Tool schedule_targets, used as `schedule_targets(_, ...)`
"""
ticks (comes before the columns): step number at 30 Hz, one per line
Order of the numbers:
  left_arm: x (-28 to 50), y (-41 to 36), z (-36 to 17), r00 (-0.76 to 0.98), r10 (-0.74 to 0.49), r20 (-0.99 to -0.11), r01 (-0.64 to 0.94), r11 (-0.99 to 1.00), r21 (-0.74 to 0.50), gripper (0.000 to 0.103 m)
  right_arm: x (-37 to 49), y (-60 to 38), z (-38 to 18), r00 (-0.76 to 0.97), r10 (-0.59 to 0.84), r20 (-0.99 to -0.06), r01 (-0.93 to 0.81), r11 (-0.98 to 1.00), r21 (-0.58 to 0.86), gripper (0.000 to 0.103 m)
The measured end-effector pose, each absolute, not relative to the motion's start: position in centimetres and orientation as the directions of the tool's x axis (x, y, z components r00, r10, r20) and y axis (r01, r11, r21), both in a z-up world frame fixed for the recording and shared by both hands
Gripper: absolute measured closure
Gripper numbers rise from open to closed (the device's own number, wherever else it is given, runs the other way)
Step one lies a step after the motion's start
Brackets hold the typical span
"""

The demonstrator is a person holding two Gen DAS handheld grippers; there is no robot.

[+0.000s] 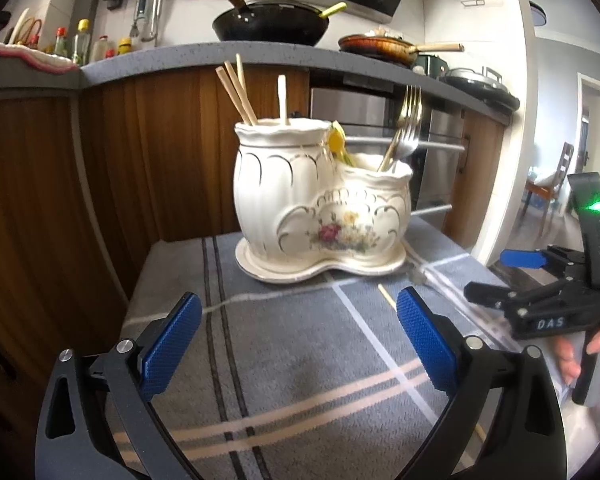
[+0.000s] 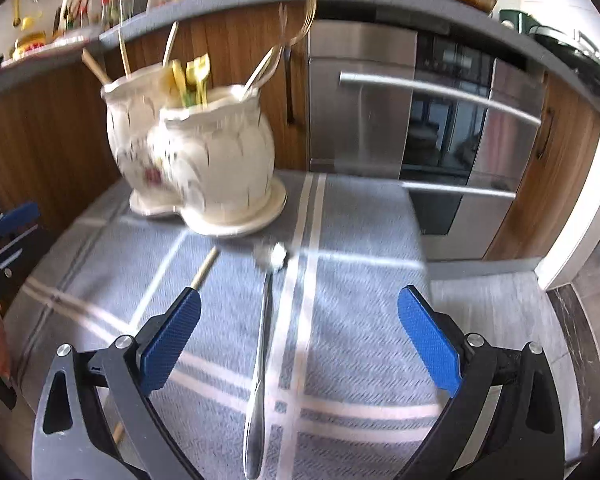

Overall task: Organize utensils
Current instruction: 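Move both open tools back over the last utensils on the cloth, then grasp the flower-handled silver spoon with the right tool while the left tool grasps the last chopstick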

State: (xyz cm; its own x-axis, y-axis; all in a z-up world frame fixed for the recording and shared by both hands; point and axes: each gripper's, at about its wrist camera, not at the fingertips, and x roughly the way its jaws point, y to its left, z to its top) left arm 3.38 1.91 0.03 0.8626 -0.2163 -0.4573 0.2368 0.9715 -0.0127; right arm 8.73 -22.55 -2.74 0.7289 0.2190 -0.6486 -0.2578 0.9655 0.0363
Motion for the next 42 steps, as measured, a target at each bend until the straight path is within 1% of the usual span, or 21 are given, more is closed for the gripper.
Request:
schedule_targets(5,3.8,1.6,-0.6,0.844,-0.211,-0.493,0.242,0.97,-0.001,0.006,8.9,-21.2,-3.2,0.689,0.214,-0.692,-0.292,0.956,0.005,0.007)
schedule_targets(8,4.1,1.4,-0.7,0.838,-0.214,-0.502,0.248,0.969,-0.001,0.006,9.6,-20.3,-3.4,0.661,0.208,-0.721,-0.316,0.949,-0.015,0.018)
schedule_targets(10,4.1,1.4,-0.8,0.835,-0.221,-0.503,0.254,0.967,-0.005,0.006,10.1,-20.0,-3.5,0.645,0.199,-0.738,-0.324,0.946,-0.028,0.031)
schedule_targets(11,4.1,1.4,-0.8,0.834,-0.225,-0.504,0.257,0.966,-0.006,0.006,10.4,-19.9,-3.6,0.636,0.196,-0.746,-0.325,0.945,-0.029,0.034)
schedule_targets(12,4.1,1.3,-0.8,0.834,-0.228,-0.503,0.26,0.966,-0.006,0.006,10.8,-19.8,-3.8,0.622,0.195,-0.758,-0.327,0.945,-0.025,0.041)
schedule_targets(13,4.1,1.3,-0.7,0.834,-0.229,-0.502,0.262,0.965,-0.006,0.006,11.0,-19.8,-4.0,0.612,0.194,-0.766,-0.325,0.946,-0.02,0.047)
schedule_targets(14,4.1,1.3,-0.7,0.835,-0.23,-0.5,0.264,0.965,-0.004,0.006,11.4,-19.9,-4.2,0.597,0.195,-0.778,-0.321,0.947,-0.009,0.05)
schedule_targets(15,4.1,1.3,-0.7,0.836,-0.23,-0.498,0.265,0.964,-0.001,0.006,11.7,-20.0,-4.4,0.583,0.198,-0.788,-0.317,0.948,0.003,0.057)
schedule_targets(17,4.1,1.3,-0.7,0.837,-0.232,-0.496,0.266,0.964,-0.001,0.006,12.1,-20.2,-4.5,0.57,0.21,-0.794,-0.313,0.949,0.027,0.059)
schedule_targets(19,4.0,1.5,-0.7,0.836,-0.235,-0.495,0.267,0.964,-0.006,0.006,12.5,-20.0,-4.4,0.56,0.206,-0.803,-0.318,0.948,0.022,0.067)
schedule_targets(23,4.0,1.6,-0.7,0.838,-0.233,-0.494,0.265,0.964,-0.006,0.006,13.1,-20.1,-4.3,0.543,0.206,-0.814,-0.31,0.95,0.034,0.077)
schedule_targets(24,4.1,1.5,-0.7,0.837,-0.228,-0.497,0.26,0.966,-0.004,0.006,13.3,-20.1,-4.3,0.545,0.202,-0.814,-0.307,0.951,0.031,0.082)
schedule_targets(26,4.3,1.4,-0.7,0.835,-0.221,-0.504,0.253,0.967,-0.005,0.006,13.1,-19.9,-4.3,0.554,0.197,-0.809,-0.314,0.949,0.016,0.086)
schedule_targets(28,4.4,0.8,-0.5,0.829,-0.218,-0.515,0.253,0.968,-0.003,0.006,12.9,-19.5,-4.3,0.56,0.202,-0.804,-0.333,0.943,0.005,0.097)
schedule_targets(32,4.7,-0.5,-0.3,0.813,-0.211,-0.543,0.258,0.966,0.011,0.006,12.3,-19.0,-4.3,0.588,0.19,-0.786,-0.346,0.937,-0.032,0.1)
schedule_targets(38,5.2,-3.0,-1.1,0.761,-0.202,-0.616,0.285,0.958,0.037,0.006,11.9,-21.0,-4.1,0.613,0.247,-0.75,-0.326,0.944,0.044,0.1)
schedule_targets(42,5.9,-4.7,-1.8,0.704,-0.211,-0.678,0.311,0.95,0.027,0.006,11.0,-22.3,-2.9,0.644,0.29,-0.708,-0.327,0.941,0.089,0.1)
